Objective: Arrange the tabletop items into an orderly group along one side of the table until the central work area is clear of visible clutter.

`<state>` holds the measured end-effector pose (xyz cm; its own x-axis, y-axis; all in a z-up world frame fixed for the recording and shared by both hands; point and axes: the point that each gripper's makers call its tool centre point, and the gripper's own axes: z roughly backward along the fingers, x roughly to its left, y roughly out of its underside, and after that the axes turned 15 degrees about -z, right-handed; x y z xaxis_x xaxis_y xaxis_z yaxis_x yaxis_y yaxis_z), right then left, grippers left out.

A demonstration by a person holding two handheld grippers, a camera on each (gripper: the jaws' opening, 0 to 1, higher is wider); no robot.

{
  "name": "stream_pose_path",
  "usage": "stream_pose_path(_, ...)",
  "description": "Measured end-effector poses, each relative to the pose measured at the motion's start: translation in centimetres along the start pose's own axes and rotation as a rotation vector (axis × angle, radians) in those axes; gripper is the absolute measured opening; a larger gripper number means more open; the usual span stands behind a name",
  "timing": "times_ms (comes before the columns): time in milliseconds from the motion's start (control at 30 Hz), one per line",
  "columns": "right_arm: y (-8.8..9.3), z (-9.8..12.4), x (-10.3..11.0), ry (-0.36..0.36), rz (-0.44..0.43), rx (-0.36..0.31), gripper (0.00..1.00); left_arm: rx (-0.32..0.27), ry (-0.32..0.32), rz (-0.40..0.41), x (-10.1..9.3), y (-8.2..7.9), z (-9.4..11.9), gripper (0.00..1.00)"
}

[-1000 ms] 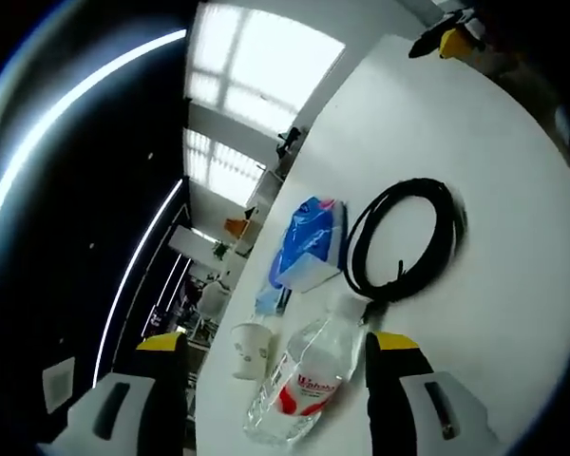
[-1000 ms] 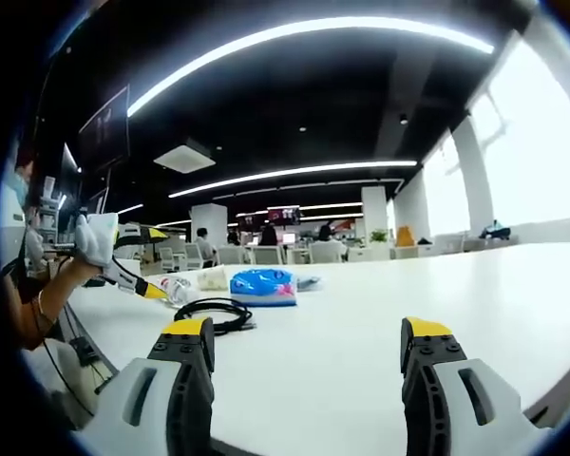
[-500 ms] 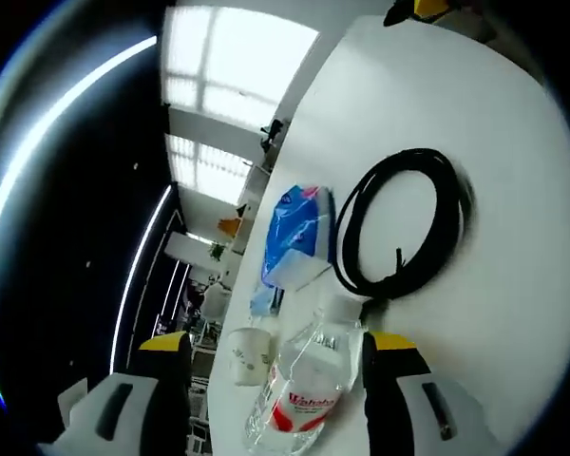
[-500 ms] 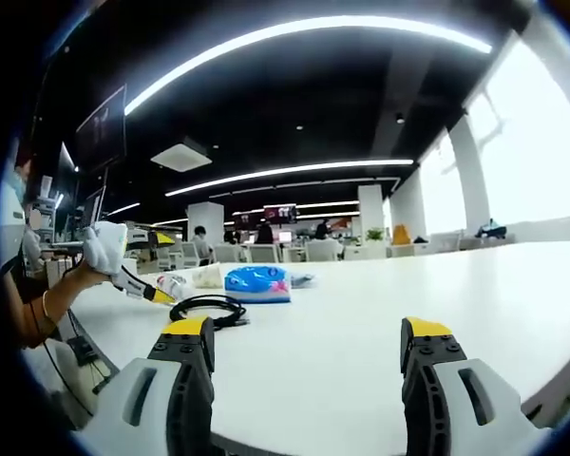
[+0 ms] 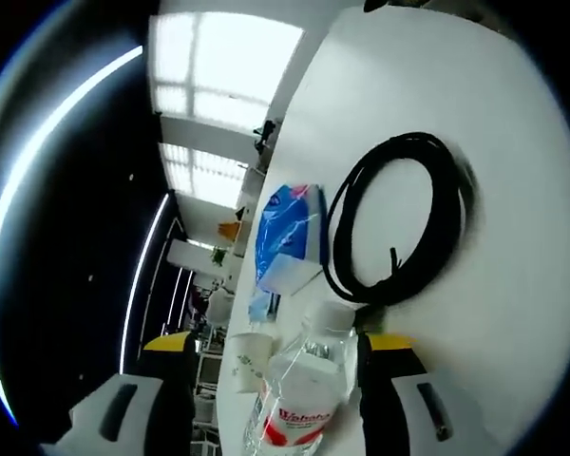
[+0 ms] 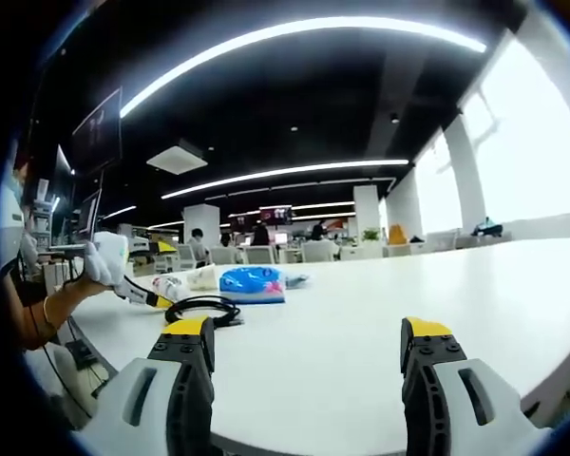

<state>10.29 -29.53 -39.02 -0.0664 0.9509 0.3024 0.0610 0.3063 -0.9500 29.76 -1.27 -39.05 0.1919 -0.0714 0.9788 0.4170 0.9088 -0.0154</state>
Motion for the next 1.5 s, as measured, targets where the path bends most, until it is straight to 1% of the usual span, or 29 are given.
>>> stream_pose_path(167,-0.3,0.2,0.0,-0.003,-0.004,-0.011,0.77,0.001,-0.01,-0.008,0.1,0.0,-0.1,0.67)
stream_pose_path(400,-0.5,0.2,-0.1,0.004,0.017,-0.004,0.77,-0.002,0.003,-0.033,-0.1,-0.1,-0.2,0.65)
stream_pose_path(467,-0.5,0.1,0.0,0.004,0.024,-0.002,0.77,-0.009,0.01,-0.051,-0.1,-0.1,-0.4,0.64)
stream_pose_path(600,-0.4,0.1,0.1,0.0,0.029,0.004,0.77,-0.005,0.022,-0.101,-0.2,0.1,-1.0,0.62)
stream_pose_path(733,-0.3,0.1,0.2,0.001,0.032,0.009,0.77,-0.017,0.03,-0.149,-0.4,-0.3,-1.3,0.58)
stream_pose_path(800,-0.1,0.1,0.2,-0.002,0.034,0.012,0.76,-0.023,0.035,-0.173,-0.6,-0.6,-1.4,0.55)
stream_pose_path(900,0.2,0.0,0.6,-0.014,0.047,0.021,0.75,-0.04,0.055,-0.233,-1.3,-1.0,-1.5,0.48)
stream_pose_path(933,0.3,-0.1,0.7,-0.017,0.05,0.025,0.75,-0.046,0.066,-0.251,-1.5,-1.1,-1.5,0.45)
stream_pose_path(967,0.4,-0.2,0.8,-0.019,0.052,0.028,0.75,-0.056,0.09,-0.276,-2.0,-1.3,-1.5,0.42)
stream_pose_path(1100,0.6,-0.3,1.1,-0.029,0.05,0.033,0.75,-0.064,0.116,-0.278,-2.5,-1.3,-1.5,0.31)
stream_pose_path(1267,0.8,-0.3,1.1,-0.03,0.052,0.037,0.75,-0.078,0.151,-0.269,-3.0,-1.3,-1.5,0.24)
stream_pose_path(1300,0.8,-0.3,1.1,-0.03,0.051,0.037,0.75,-0.083,0.162,-0.273,-3.2,-1.3,-1.5,0.23)
stream_pose_path(1500,0.8,-0.2,0.9,-0.024,0.048,0.036,0.75,-0.081,0.156,-0.264,-3.3,-1.3,-1.6,0.23)
